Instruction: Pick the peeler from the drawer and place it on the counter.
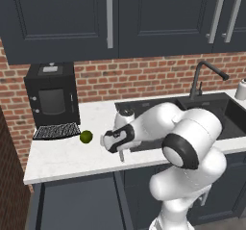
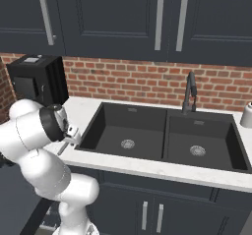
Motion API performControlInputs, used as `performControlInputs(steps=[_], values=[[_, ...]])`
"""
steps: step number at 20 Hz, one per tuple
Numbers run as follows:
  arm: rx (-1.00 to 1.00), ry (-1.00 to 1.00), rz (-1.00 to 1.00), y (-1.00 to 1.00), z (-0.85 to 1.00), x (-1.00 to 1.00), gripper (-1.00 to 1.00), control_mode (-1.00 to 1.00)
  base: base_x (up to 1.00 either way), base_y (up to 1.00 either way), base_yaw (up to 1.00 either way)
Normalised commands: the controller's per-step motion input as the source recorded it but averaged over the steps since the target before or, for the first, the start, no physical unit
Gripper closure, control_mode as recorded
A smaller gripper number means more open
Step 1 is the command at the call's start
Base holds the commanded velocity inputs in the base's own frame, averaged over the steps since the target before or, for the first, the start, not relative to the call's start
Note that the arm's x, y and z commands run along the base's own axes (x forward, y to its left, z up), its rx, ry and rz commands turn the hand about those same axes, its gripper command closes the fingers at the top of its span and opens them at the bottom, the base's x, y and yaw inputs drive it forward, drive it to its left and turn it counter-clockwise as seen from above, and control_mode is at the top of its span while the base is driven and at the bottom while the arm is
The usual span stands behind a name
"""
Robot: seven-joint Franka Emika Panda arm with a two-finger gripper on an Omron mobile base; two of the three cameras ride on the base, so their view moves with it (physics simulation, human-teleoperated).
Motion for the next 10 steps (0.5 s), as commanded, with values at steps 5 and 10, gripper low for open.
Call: performControlInputs(steps=[5,10], values=[[0.11,-0.04,0.00,-0.15,0.61,-0.22,-1.00,-1.00,0.00,0.00,0.00],[0.15,0.00,0.00,-0.59,0.89,-0.48,-1.00,-1.00,0.00,0.00,0.00]])
